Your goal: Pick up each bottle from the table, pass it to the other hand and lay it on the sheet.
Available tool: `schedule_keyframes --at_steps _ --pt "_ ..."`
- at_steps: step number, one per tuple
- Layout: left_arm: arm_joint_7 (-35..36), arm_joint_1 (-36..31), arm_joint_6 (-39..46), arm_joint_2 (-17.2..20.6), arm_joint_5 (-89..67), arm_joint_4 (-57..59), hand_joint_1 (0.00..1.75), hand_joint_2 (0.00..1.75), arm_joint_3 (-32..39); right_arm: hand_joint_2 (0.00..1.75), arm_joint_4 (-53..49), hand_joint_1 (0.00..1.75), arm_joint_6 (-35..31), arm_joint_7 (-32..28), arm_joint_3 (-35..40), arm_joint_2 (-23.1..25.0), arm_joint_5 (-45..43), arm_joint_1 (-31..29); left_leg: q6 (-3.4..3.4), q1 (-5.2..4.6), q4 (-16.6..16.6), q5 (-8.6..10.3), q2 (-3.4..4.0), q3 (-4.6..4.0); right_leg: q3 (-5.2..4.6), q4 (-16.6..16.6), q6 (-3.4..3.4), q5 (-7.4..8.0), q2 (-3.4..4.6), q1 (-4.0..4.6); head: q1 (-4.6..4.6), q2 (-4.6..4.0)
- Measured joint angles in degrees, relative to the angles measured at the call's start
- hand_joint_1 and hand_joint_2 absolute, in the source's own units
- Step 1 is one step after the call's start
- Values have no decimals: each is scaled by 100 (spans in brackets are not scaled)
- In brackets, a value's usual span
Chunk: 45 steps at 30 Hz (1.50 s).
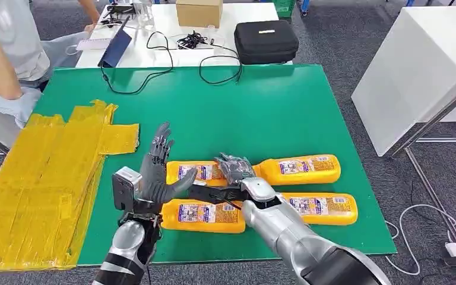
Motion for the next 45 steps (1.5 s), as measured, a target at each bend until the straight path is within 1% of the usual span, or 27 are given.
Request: schedule_keyframes --at_steps 2,9,16,17,19,22,24,29,32,35,36,37,39,40,41,43,44,45 --pt "-2 0 0 0 0 7 0 175 0 175 11 175 -9 -2 0 0 0 -5 0 0 0 0 0 1 0 0 0 0 0 0 0 0" --pt "-9 0 2 -2 42 42 0 175 -2 175 48 175 -361 -44 -42 0 11 2 0 0 0 0 0 0 0 0 0 0 0 0 0 0" --pt "-15 0 4 -2 59 48 0 175 -4 175 68 173 -383 -50 -79 -2 11 3 0 0 0 0 0 -2 -1 0 0 0 0 0 0 0" --pt "-15 0 4 -2 59 50 0 175 -4 175 70 175 -391 -52 -83 -2 11 3 0 0 0 0 0 -1 -1 0 0 0 0 0 0 0" --pt "-20 0 4 -2 59 50 0 175 -7 175 72 175 -486 -52 -98 -2 9 7 0 0 0 0 0 -1 -1 0 0 0 0 0 0 0" --pt "-22 2 4 0 59 50 0 175 -9 175 72 175 -814 -96 -142 -2 20 41 0 0 0 0 -1 -1 -1 0 0 0 0 0 0 0" --pt "-22 8 2 -2 61 50 0 175 -11 175 46 175 -1345 -193 -208 -4 11 108 0 0 0 0 -1 -2 -1 0 0 0 0 0 0 0" --pt "-28 57 0 -2 61 41 0 175 -77 175 -162 175 -2753 -654 -606 -28 -320 301 0 -1 0 0 -3 -3 -1 0 0 0 -1 0 0 0" --pt "-44 79 24 -2 63 22 0 175 -147 175 -444 175 -3229 -1109 -1004 -57 -630 458 0 -1 0 0 -4 -4 -1 0 0 0 -1 0 0 0" --pt "-61 88 61 -2 70 7 0 175 -201 175 -982 175 -3335 -1715 -1612 -57 -666 715 0 -1 0 0 -4 -6 0 0 1 0 -1 0 0 0" --pt "-66 88 70 -2 70 7 0 175 -221 175 -1207 171 -3338 -1988 -1876 -20 -548 821 0 -1 0 0 -4 -6 -1 0 1 0 -1 0 -2 0" --pt "-72 87 76 0 77 7 0 175 -247 175 -1481 175 -3342 -2329 -2196 35 -419 946 0 -1 0 0 -5 -6 -1 0 0 0 -2 0 2 0" --pt "-72 80 79 0 77 7 0 175 -293 175 -1788 173 -3342 -2777 -2685 147 -383 1032 0 -1 0 0 -4 -6 -1 0 0 0 -2 0 -2 0" --pt "-72 71 79 0 76 9 0 175 -308 175 -1900 175 -3342 -2969 -2949 214 -424 1033 0 0 0 0 -4 -5 0 0 0 0 -2 1 -2 0" --pt "-72 60 85 -2 77 9 0 175 -326 175 -1990 173 -3342 -3036 -3090 247 -480 1041 0 1 0 0 -4 -3 -2 0 0 0 -2 1 0 0" --pt "-72 36 92 -2 81 13 0 175 -348 175 -2193 175 -3342 -3126 -3248 280 -621 1131 0 1 0 0 -7 -4 -1 0 0 0 -3 1 0 0" --pt "-68 30 92 -2 98 13 0 175 -359 175 -2313 169 -3342 -3178 -3336 306 -737 1192 0 1 0 0 -6 -4 -1 0 0 0 -3 1 0 0" --pt "-55 28 92 -2 133 13 0 175 -369 175 -2440 171 -3344 -3215 -3411 338 -901 1247 0 0 0 0 -4 -4 -1 0 0 0 -2 0 -2 0"
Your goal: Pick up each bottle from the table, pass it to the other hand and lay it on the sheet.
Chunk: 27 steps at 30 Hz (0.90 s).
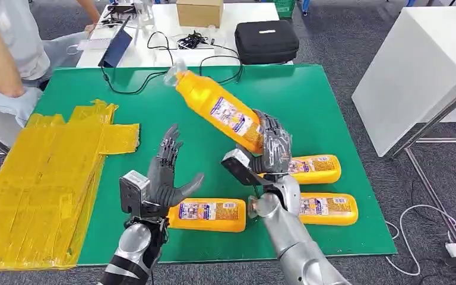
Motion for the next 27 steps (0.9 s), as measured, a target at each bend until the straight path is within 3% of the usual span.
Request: schedule_keyframes --at_steps 8,19,27 --pt "634 -107 -682 4 982 -33 0 175 0 175 -511 173 2 66 37 83 -1071 474 -1 0 0 -1 0 -3 -1 0 0 -1 0 0 0 0" --pt "1253 -510 -1360 57 2414 94 0 175 227 175 -561 171 2 59 341 145 -1086 627 -1 1 0 0 0 -1 -1 0 0 -1 1 1 2 0" --pt "1292 -572 -1401 79 2480 129 0 175 284 175 -561 173 2 59 393 147 -1090 631 -1 1 0 0 -1 -2 -1 0 0 -1 0 1 2 0"
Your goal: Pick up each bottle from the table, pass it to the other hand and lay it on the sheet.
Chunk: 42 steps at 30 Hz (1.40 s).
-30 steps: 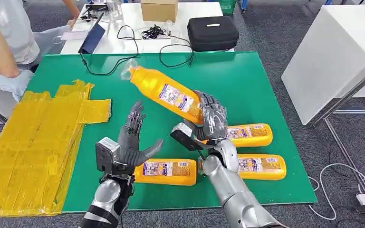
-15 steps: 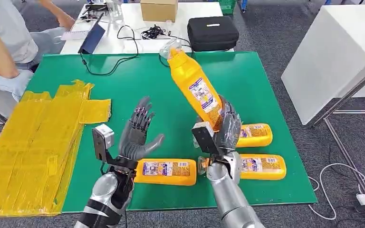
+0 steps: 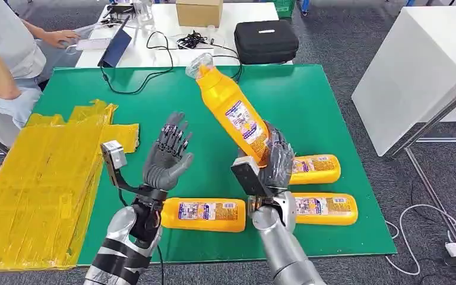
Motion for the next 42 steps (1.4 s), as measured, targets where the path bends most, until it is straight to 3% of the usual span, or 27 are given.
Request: schedule_keyframes --at_steps 5,9,19,23,27,31,42 --pt "137 -58 -109 18 338 61 0 175 78 175 4 168 0 0 79 2 -39 2 0 0 0 0 1 -1 0 0 0 0 1 0 0 0" --pt "199 -236 -105 125 827 357 0 175 352 175 87 169 2 83 701 4 114 93 0 0 0 0 0 -1 -1 0 0 -1 0 0 0 0" --pt "125 -265 -46 153 825 415 0 175 352 175 238 169 4 173 1451 9 79 139 -1 0 -1 -1 1 -1 0 1 -1 -1 1 0 0 0" --pt "75 -260 -53 175 831 442 0 175 356 175 382 148 159 229 1910 9 -29 123 -1 1 -1 -1 1 -1 -1 1 -1 -1 0 0 0 0" --pt "4 -259 -75 195 866 479 0 175 361 175 527 161 610 282 2392 9 -46 79 -1 1 -1 -1 0 -2 -1 1 -2 -2 1 0 0 0" --pt "-74 -215 -101 229 879 492 0 175 435 175 706 161 905 481 2650 9 -44 -82 0 2 -1 0 2 -1 -2 1 -2 -1 1 0 0 0" --pt "-87 -115 -105 273 886 492 0 175 603 175 1032 161 1001 564 2922 2 4 -318 -1 1 0 0 1 -1 -3 0 -1 -1 1 0 2 0"
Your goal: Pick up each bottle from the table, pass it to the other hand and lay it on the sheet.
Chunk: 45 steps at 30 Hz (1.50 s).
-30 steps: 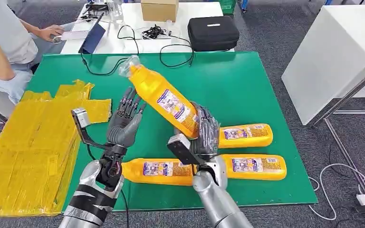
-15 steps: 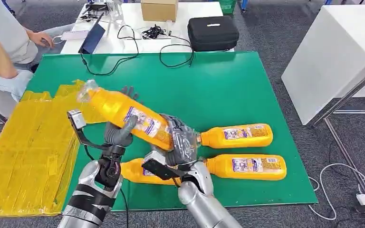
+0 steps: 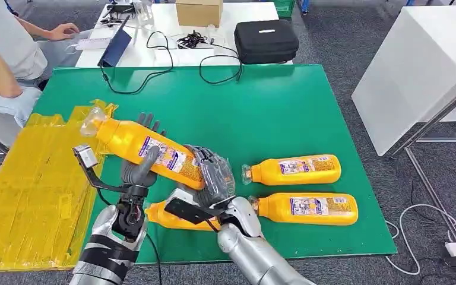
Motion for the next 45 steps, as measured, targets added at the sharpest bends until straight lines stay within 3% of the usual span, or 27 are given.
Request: schedule_keyframes --at_steps 5,6,7,14,21,28,29,30,31,34,35,39,41,45 --pt "0 6 0 2 0 0 0 175 9 175 42 164 2 2 22 -2 2 -27 0 0 0 0 1 0 -1 0 0 0 0 0 -2 0" --pt "0 6 2 2 0 0 40 175 11 175 50 162 13 2 24 -2 4 -30 0 0 0 0 1 0 -1 0 0 0 0 0 -2 0" --pt "0 9 4 2 0 0 175 175 13 175 61 164 33 4 26 -2 11 -36 0 0 0 0 1 0 -1 0 0 0 0 0 -2 0" --pt "-79 103 109 0 61 -33 175 175 76 175 173 175 112 83 125 -2 52 -118 0 0 0 0 3 0 -1 0 0 0 1 0 -2 0" --pt "-127 219 192 -4 -24 -155 175 175 116 175 164 175 103 83 144 -13 33 -89 0 0 0 0 3 0 -4 0 0 0 1 0 -4 0" --pt "-278 269 291 -37 -385 -352 175 175 114 175 -562 175 203 166 144 -157 70 236 0 0 0 0 1 0 -2 0 0 0 1 0 -2 0" --pt "-302 283 310 -50 -488 -398 175 175 107 175 -722 143 238 184 144 -188 68 305 0 0 0 0 1 0 -2 0 0 0 0 0 0 0" --pt "-343 297 356 -61 -617 -450 175 175 98 175 -895 17 277 208 144 -223 59 374 0 0 0 0 0 -1 -2 0 0 0 0 0 -2 0" --pt "-384 311 400 -72 -745 -500 175 175 85 175 -1061 0 330 231 142 -258 31 450 0 0 0 -1 -1 -2 -2 0 0 0 0 0 0 0" --pt "-479 326 538 -107 -1128 -652 175 175 33 175 -1528 0 558 254 138 -367 -99 654 0 0 0 -1 -1 -3 -2 0 0 0 0 0 0 0" --pt "-492 324 592 -109 -1243 -697 175 175 22 0 -1691 0 640 230 136 -404 -185 732 0 0 0 -2 0 -2 -2 0 0 0 0 0 0 0" --pt "-655 320 1248 -96 -2222 -782 175 175 -22 0 -2530 0 884 31 140 -498 -606 1113 -1 0 0 -3 1 -3 -6 -1 0 0 1 0 -4 0" --pt "-765 277 1980 -52 -3144 -848 175 175 -20 0 -2925 0 940 7 136 -544 -721 1274 -2 2 0 -3 6 0 -8 -1 -1 0 1 3 -4 0" --pt "-323 -67 3190 206 -5742 -883 175 175 -13 0 -3718 0 1104 -20 -9 -752 -804 1563 -2 3 0 -1 -5 -2 -3 -1 -2 -2 -2 4 -2 0"
